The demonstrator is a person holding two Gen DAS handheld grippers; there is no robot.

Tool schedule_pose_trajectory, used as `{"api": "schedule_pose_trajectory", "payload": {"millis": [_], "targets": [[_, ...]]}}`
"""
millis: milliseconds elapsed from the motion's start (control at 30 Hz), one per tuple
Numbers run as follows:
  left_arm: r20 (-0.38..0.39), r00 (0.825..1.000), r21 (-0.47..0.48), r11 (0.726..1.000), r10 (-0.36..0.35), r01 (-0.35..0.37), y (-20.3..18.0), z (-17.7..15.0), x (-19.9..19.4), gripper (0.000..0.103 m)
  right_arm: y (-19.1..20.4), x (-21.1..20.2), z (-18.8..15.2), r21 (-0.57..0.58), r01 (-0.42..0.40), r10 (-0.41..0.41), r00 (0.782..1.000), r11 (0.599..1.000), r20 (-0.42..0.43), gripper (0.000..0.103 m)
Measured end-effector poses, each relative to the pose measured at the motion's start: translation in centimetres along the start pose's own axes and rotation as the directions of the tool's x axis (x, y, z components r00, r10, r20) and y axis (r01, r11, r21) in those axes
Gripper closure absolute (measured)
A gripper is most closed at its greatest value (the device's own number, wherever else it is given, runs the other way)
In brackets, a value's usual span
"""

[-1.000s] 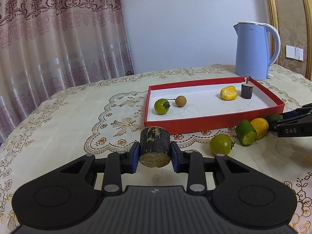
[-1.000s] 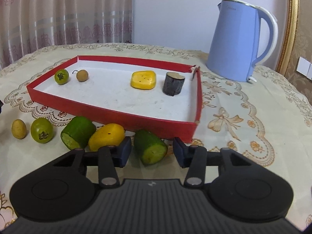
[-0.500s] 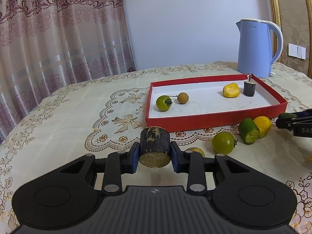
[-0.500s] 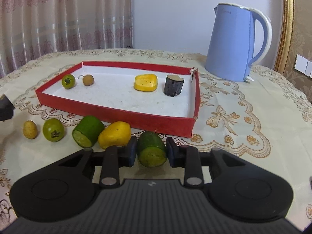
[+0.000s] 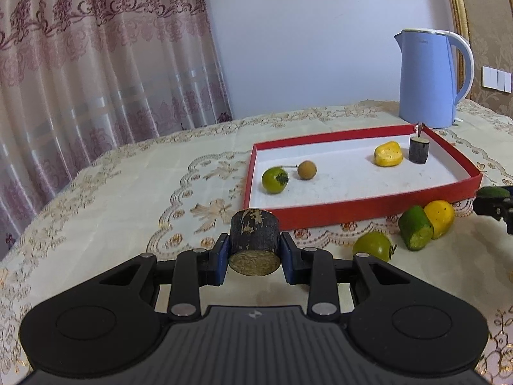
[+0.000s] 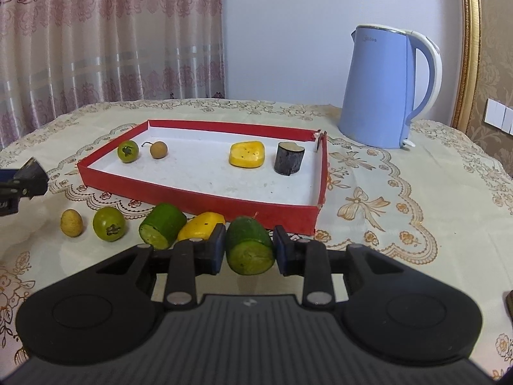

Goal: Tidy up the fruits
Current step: 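Carry the eggplant chunk into the tray and open the left gripper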

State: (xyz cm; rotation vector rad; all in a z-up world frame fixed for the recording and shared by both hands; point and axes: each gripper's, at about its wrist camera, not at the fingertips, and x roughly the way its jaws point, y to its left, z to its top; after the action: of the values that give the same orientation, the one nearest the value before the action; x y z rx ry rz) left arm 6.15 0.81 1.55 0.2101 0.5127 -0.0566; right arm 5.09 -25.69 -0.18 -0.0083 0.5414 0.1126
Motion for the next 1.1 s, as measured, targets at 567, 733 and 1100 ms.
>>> {"api": "schedule_pose_trajectory", "payload": {"millis": [567, 733, 1100], "targets": [[0.001, 1.0, 0.055, 0.998, 0.012, -0.012, -3.6, 4.9, 4.5, 0.071, -0.3, -0.6, 0.0, 0.012, -0.022, 0.021, 1.0, 1.0, 0.017, 0.073], [-0.024, 1.0, 0.059, 0.998, 0.015, -0.013, -4.4, 5.8, 6.4, 0.071, -0.3, -0.7, 0.0, 0.013, -0.028, 0.027, 0.999, 1.0, 0.019, 0.073], [-0.036, 0.999, 0.08, 0.996, 0.032, -0.029, -6.0, 7.0, 8.7, 0.071, -0.6, -1.0, 0.0, 0.018, -0.034, 0.033, 0.999, 0.999, 0.023, 0.073]]}}
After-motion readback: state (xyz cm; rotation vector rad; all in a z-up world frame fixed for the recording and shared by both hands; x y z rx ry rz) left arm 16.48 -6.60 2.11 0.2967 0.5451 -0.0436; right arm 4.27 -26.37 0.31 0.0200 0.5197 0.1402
